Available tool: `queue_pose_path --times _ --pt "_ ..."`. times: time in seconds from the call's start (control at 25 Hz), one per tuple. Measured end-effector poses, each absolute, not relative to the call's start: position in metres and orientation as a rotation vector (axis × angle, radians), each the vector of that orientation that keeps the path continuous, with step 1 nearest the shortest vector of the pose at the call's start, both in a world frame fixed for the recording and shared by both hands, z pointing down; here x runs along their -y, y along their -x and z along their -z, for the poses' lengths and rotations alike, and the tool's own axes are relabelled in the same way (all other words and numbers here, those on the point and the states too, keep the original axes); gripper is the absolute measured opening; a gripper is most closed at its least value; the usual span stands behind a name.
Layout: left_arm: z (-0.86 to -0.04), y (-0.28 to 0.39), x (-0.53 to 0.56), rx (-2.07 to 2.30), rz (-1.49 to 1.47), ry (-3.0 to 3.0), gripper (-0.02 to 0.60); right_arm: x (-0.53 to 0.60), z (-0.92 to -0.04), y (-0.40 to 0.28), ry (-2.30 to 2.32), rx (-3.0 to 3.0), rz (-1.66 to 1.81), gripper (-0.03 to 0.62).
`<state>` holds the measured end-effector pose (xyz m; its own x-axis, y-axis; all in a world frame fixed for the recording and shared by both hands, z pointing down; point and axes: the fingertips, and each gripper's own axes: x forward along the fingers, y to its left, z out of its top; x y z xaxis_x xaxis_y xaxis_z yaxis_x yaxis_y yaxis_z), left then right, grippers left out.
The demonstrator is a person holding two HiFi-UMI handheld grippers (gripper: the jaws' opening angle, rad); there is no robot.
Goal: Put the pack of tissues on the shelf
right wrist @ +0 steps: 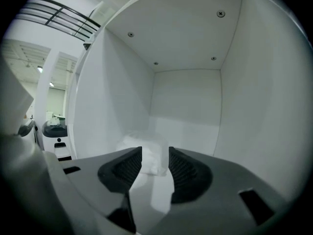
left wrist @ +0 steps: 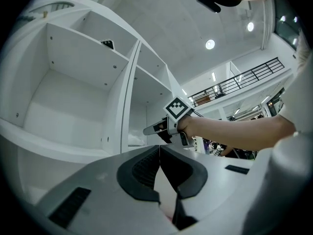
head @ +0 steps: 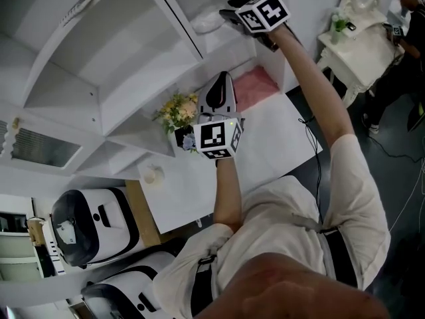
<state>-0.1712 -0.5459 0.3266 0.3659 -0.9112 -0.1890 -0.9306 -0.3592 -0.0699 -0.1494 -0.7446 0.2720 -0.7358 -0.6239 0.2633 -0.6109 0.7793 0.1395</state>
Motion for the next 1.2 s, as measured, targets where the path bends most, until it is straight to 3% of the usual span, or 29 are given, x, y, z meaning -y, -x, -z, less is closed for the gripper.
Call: queue_pose_path --times 0.6,0.8,1.2 --pt "-0.339 0.189 0.493 -1.768 -0.155 2.426 0.011 0.675 -0.274 0.108 -1.115 2.859 0.039 0.224" --pt "-0.342 0.182 0.460 -1.784 -0.174 2.433 0.011 0.619 -0.280 0.085 -1.247 2.753 0.191 0.224" --pt "-0.356 0.157 0.383 -1.824 -0.205 2.456 0.011 0.487 -0.310 0.028 -1.471 2.704 0.172 0.224"
